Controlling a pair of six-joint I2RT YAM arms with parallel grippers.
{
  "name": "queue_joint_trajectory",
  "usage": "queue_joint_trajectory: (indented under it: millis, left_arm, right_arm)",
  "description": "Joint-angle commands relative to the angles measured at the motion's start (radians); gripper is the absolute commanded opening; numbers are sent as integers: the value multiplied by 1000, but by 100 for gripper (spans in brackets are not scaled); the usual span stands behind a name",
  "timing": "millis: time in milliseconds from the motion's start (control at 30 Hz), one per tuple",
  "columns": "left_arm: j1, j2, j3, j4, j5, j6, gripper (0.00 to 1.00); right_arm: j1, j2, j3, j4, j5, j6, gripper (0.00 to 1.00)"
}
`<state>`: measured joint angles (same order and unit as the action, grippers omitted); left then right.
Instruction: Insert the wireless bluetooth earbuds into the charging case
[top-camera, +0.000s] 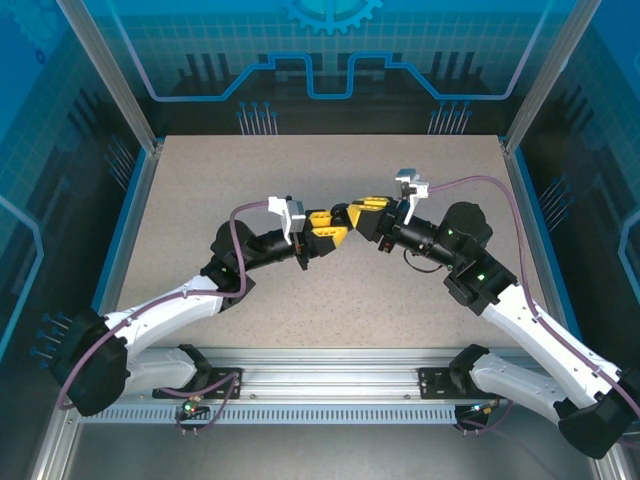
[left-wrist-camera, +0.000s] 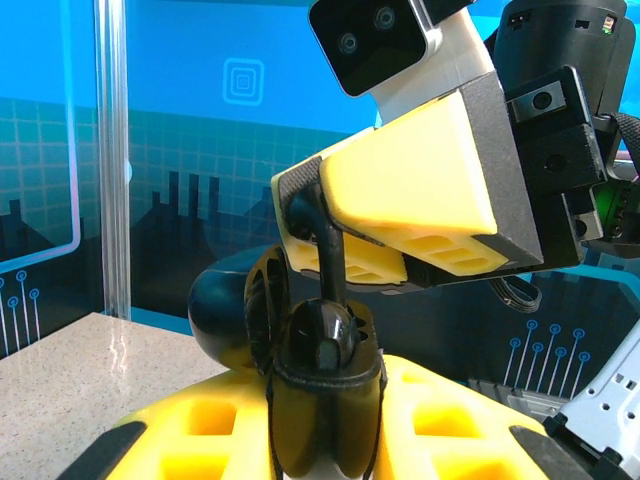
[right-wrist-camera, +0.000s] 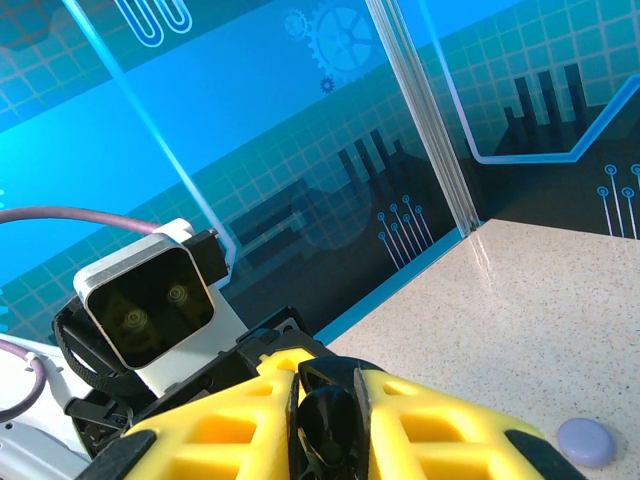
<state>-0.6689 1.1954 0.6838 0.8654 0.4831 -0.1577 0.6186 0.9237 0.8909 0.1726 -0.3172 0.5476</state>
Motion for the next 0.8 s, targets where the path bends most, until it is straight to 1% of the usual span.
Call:
queue_joint_trajectory:
  millis: [0,500,767]
  left_arm:
    - [-8,-21,35,16,-19,-5,3]
    - [-9,-20,42,6,-17,-11,4]
    - [-9,-20,43,3,-34,-16,4]
  right_arm:
    - [19,-8,-5,1,10,-21,23]
    - [26,3,2,-17,15,-37,23]
    - [30,6,5,-34,17,-47,23]
